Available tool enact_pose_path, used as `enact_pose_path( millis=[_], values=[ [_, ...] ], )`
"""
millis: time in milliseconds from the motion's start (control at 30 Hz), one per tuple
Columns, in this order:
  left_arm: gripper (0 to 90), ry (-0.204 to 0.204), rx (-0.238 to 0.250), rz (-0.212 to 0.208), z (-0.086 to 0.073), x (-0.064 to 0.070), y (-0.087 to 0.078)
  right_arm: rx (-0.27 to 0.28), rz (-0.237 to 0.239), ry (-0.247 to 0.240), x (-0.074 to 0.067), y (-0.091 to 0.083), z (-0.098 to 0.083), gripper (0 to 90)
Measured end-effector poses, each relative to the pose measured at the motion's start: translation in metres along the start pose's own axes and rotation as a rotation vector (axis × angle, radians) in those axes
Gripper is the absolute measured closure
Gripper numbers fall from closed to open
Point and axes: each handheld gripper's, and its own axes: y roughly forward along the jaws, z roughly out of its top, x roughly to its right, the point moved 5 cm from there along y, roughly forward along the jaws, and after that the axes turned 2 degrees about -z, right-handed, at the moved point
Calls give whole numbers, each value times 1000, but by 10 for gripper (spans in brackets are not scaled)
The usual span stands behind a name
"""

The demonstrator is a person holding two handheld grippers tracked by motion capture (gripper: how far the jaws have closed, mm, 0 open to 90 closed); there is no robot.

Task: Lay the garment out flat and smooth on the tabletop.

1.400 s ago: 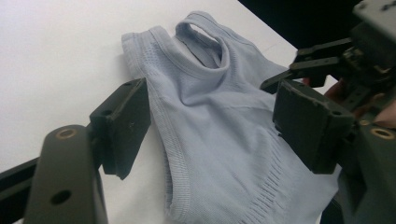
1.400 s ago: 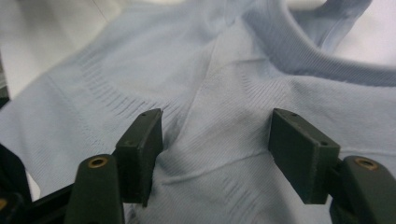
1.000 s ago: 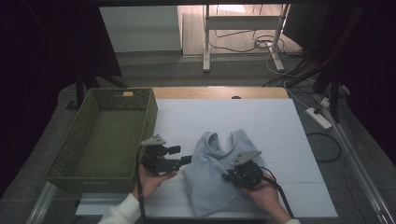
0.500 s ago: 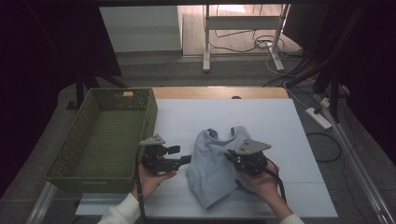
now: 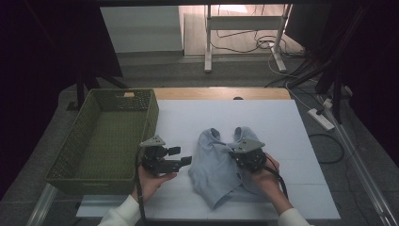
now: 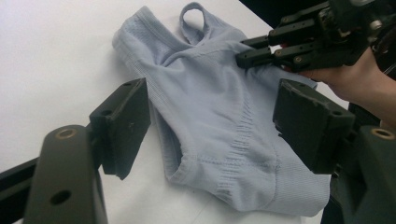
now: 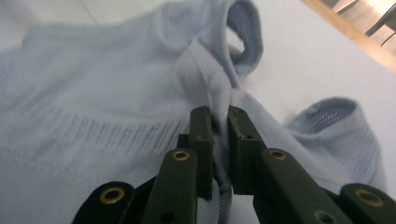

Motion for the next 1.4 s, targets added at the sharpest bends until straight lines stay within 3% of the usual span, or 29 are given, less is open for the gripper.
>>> enact_pose_path(
  millis=[167, 400, 500, 700, 833, 933, 1033, 1400],
  values=[
    [272, -1, -1, 0, 0, 0, 0, -19, 74, 72, 5, 2, -11, 810],
    [272, 1, -6, -1, -1, 1, 1, -31, 119, 123, 5, 3, -16, 787],
    [271, 2, -8, -1, -1, 0, 2, -9, 117, 141, 4, -1, -13, 643],
    [271, 1, -6, 0, -1, -1, 2, 98, 79, 110, -1, -26, 6, 496],
    [271, 1, -7, 0, -1, -1, 2, 159, 133, 103, -12, -44, 16, 490],
    [271, 4, -7, -1, 0, -1, 2, 150, 193, 94, -24, -47, 16, 489],
    [271, 3, -7, -2, 0, -1, 2, 129, 223, 73, -35, -47, 13, 489],
    [271, 3, -5, -1, 0, -1, 2, 107, 293, 80, -44, -40, 12, 466]
  ],
)
